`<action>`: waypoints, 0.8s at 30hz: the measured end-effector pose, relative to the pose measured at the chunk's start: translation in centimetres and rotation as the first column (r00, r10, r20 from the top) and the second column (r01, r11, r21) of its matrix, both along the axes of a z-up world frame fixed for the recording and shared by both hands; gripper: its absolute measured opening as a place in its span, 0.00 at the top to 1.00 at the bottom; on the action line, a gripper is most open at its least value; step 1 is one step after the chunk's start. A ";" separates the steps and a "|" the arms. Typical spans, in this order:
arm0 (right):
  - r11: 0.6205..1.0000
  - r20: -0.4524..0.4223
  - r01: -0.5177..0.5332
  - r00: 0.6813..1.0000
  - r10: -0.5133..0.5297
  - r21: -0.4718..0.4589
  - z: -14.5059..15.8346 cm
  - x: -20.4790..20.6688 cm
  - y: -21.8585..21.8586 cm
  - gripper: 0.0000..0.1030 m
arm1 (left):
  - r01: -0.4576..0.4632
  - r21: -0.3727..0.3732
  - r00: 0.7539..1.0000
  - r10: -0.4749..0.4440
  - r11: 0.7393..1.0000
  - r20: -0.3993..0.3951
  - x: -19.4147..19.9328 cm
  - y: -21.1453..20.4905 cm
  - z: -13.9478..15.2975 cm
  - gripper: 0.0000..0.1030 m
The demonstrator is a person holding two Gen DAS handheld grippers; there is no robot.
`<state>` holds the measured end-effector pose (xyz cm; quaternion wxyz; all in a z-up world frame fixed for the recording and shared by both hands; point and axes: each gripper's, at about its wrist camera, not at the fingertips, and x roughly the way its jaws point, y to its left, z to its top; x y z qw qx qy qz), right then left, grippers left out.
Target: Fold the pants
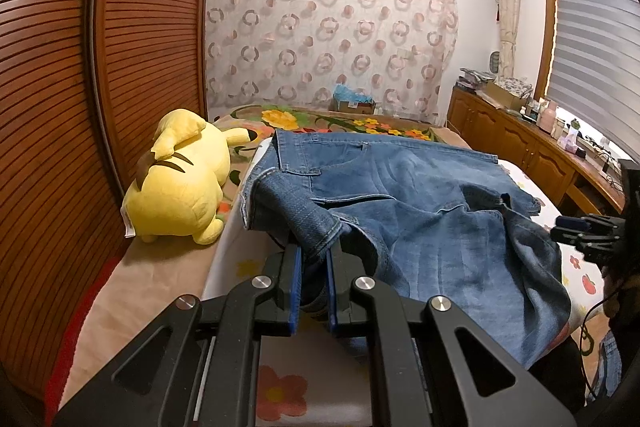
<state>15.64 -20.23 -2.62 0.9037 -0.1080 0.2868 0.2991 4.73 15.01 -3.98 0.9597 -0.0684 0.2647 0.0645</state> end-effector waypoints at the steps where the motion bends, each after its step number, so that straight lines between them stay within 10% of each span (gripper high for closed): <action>1: 1.000 0.004 0.004 1.000 -0.004 0.004 0.1 -0.5 -0.1 0.55 | -0.002 0.000 1.000 0.002 1.000 -0.001 0.0 0.0 0.1 0.89; 24: 0.999 -0.136 0.051 0.990 -0.049 0.010 -3.7 -2.5 -2.8 0.53 | -0.001 0.004 1.000 0.001 1.000 -0.011 0.5 0.0 -0.6 0.89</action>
